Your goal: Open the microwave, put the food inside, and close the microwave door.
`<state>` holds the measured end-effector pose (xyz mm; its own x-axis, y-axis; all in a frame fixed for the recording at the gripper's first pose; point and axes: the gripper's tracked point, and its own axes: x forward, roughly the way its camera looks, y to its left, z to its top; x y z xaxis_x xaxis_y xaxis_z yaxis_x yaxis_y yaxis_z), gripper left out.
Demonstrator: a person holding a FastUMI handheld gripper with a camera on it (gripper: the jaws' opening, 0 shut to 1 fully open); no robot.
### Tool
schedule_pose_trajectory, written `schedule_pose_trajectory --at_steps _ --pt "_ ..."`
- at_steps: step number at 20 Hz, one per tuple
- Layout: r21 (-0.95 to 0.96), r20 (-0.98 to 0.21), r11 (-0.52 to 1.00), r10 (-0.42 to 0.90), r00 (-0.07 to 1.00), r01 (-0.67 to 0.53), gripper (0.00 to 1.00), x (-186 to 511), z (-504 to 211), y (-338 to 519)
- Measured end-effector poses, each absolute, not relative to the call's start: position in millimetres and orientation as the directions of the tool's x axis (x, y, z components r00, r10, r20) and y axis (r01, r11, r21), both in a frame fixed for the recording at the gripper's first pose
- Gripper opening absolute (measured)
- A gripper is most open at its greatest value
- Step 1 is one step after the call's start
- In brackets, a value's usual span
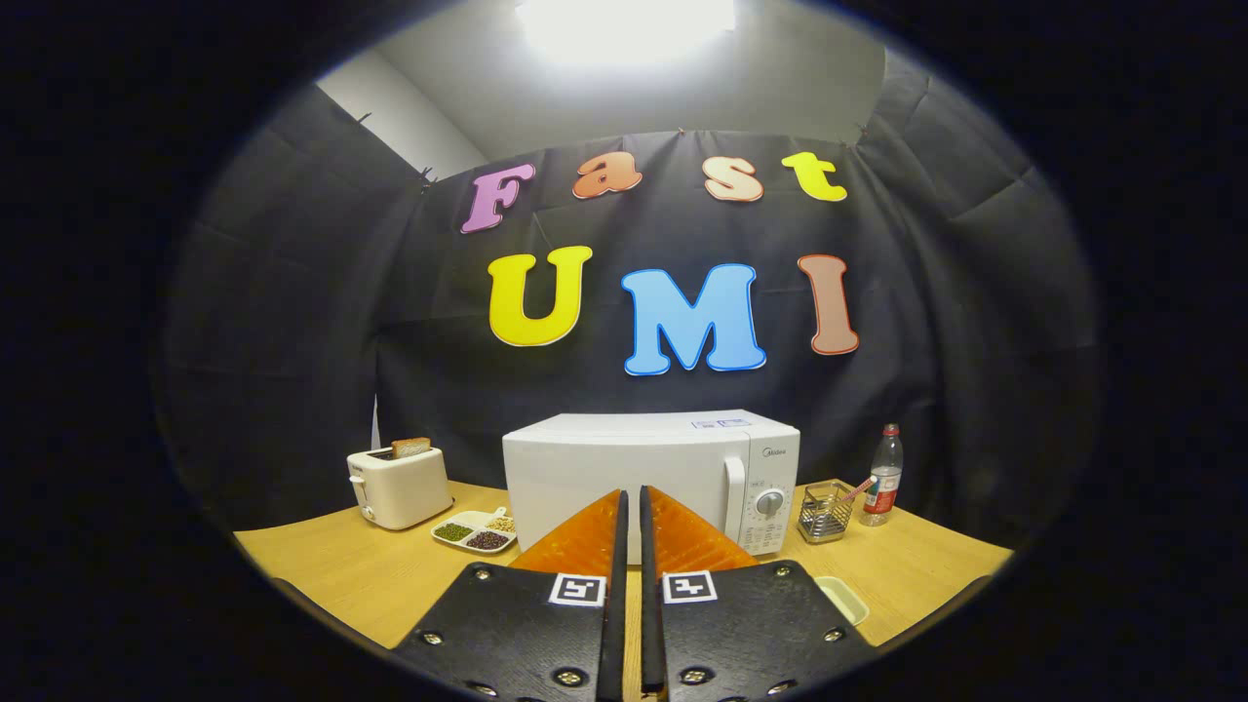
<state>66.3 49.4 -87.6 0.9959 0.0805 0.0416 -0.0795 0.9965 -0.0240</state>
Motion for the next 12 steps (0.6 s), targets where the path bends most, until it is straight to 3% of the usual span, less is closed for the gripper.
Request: schedule_pose_trajectory --at_steps 12 --pt "-0.1 0.159 0.994 0.055 0.986 -0.039 0.07 -5 -19 29"
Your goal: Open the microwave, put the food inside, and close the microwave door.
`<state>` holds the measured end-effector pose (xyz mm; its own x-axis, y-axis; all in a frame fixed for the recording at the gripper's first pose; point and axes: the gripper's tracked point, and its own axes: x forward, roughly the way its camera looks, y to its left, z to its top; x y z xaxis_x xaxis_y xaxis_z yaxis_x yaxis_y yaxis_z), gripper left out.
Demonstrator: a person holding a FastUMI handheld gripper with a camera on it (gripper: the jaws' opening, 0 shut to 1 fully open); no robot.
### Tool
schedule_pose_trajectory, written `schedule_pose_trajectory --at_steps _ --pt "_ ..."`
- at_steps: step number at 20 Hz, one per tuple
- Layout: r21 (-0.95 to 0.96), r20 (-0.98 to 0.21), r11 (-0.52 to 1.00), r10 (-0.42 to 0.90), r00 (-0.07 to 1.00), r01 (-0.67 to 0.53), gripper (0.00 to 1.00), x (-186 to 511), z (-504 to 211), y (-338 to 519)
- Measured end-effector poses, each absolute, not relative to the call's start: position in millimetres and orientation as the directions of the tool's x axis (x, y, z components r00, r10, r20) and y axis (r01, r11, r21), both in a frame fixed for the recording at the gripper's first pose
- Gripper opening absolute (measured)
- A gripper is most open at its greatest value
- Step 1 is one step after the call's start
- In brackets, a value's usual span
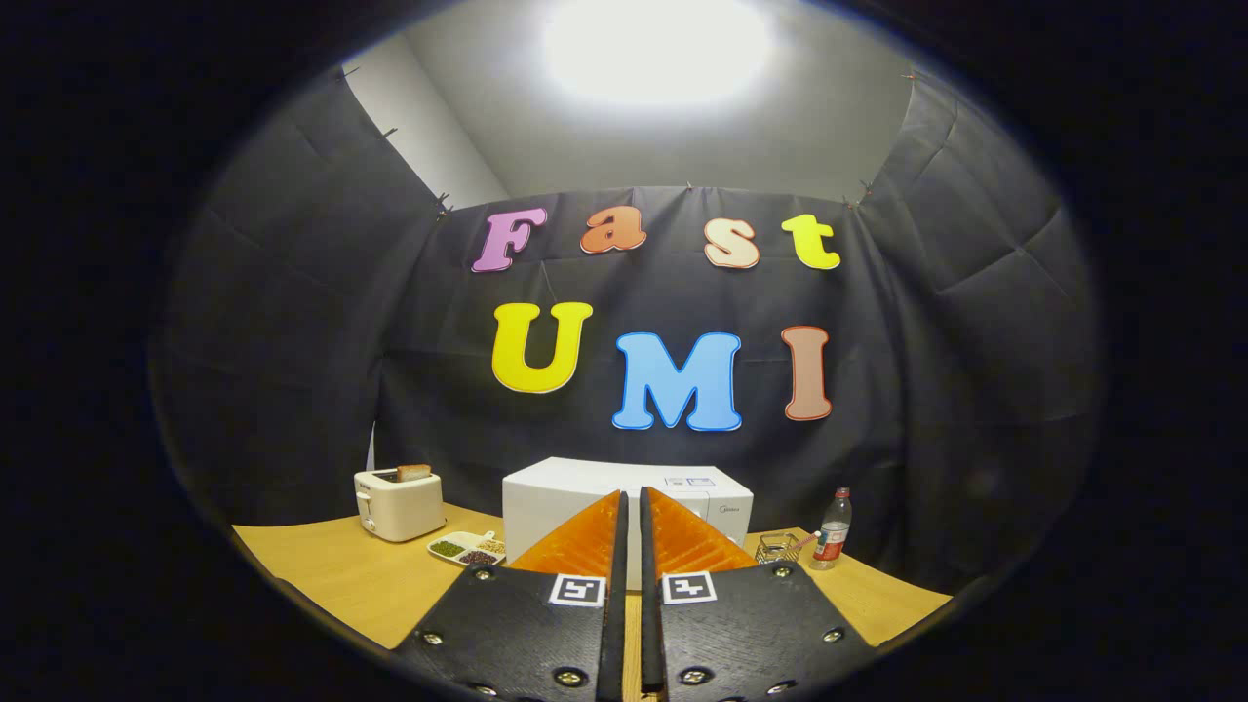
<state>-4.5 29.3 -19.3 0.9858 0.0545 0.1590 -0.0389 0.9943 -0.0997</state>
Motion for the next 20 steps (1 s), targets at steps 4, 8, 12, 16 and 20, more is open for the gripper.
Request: schedule_pose_trajectory --at_steps 4,8,12,16,20 --pt "-0.099 0.155 0.995 0.041 0.987 -0.026 0.07 -9 -17 25" --pt "-0.067 0.168 0.998 0.018 0.986 -0.007 0.07 -19 -6 19" --pt "-0.039 0.221 0.999 0.017 0.975 -0.009 0.95 -32 6 23" --pt "-0.041 0.236 0.999 0.019 0.972 -0.009 0.96 -35 10 23" --pt "-0.058 0.218 0.998 0.027 0.976 -0.015 0.96 -32 4 28"
